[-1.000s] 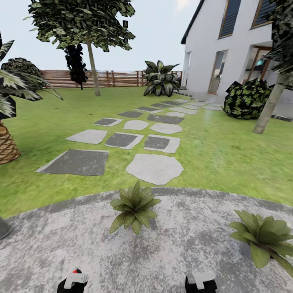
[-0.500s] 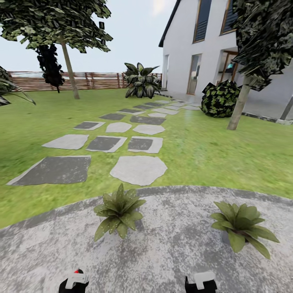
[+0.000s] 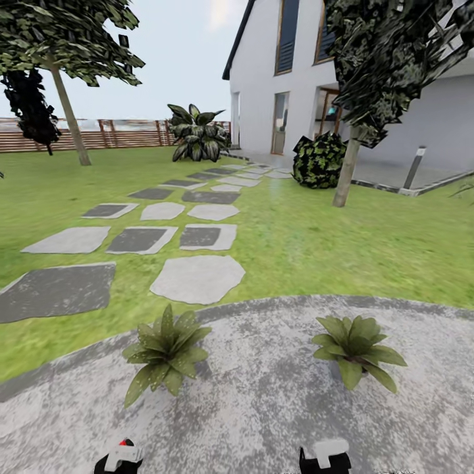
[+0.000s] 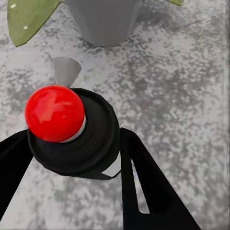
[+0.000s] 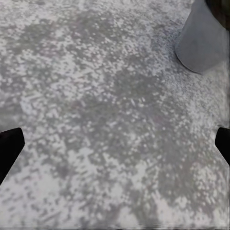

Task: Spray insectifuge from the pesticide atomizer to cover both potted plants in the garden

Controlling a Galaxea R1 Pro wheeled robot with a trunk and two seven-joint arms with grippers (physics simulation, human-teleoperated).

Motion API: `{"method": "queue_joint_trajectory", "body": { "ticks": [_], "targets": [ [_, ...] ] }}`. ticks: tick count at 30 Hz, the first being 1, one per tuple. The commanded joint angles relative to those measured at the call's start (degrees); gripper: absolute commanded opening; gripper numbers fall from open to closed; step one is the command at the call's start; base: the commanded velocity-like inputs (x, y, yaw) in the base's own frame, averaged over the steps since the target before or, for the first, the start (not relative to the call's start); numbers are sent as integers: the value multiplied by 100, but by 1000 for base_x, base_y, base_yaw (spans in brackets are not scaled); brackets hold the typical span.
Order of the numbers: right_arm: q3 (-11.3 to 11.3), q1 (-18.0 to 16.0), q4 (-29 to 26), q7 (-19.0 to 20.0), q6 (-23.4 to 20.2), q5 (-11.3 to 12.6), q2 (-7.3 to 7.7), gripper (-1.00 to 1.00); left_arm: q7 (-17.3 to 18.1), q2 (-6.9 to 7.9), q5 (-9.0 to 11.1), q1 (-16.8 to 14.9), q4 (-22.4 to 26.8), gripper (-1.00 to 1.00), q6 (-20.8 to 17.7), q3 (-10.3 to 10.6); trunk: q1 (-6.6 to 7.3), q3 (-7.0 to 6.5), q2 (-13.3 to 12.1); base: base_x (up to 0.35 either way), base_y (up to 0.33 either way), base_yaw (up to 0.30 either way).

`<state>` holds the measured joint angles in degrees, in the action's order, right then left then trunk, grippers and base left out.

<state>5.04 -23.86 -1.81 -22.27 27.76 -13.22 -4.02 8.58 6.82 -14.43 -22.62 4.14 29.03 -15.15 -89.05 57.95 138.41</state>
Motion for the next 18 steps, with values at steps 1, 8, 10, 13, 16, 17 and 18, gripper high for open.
{"method": "queue_joint_trajectory", "body": {
  "ticks": [1,8,10,13,16,17,18],
  "targets": [
    [43,-5,11,-58,-7,-23,-2,100,30,2,-37,0,-1,-100,15,-50,23,-16,-38,0,0,-291],
    [47,-5,9,-58,-7,-23,-2,100,38,-1,-42,3,-1,-100,15,-50,177,-147,-319,0,0,-297],
    [49,-5,12,-58,-7,-23,-2,100,39,-2,-42,4,-3,-100,15,-50,221,-183,-399,0,0,-300],
    [49,-6,13,-58,-7,-23,-2,100,39,-5,-42,4,-5,-100,15,-50,287,-237,-519,0,0,-300],
    [49,-5,14,-58,-7,-23,-2,100,39,-4,-42,4,-6,-100,15,-50,353,-290,-640,0,0,-300],
    [50,-6,14,-58,-7,-23,-2,100,41,-3,-42,4,-7,-100,17,-50,375,-308,-680,0,0,-300],
    [50,-7,14,-58,-7,-23,-2,100,44,-4,-42,12,-8,-100,21,-50,397,-326,-720,0,0,-300]
  ]
}}
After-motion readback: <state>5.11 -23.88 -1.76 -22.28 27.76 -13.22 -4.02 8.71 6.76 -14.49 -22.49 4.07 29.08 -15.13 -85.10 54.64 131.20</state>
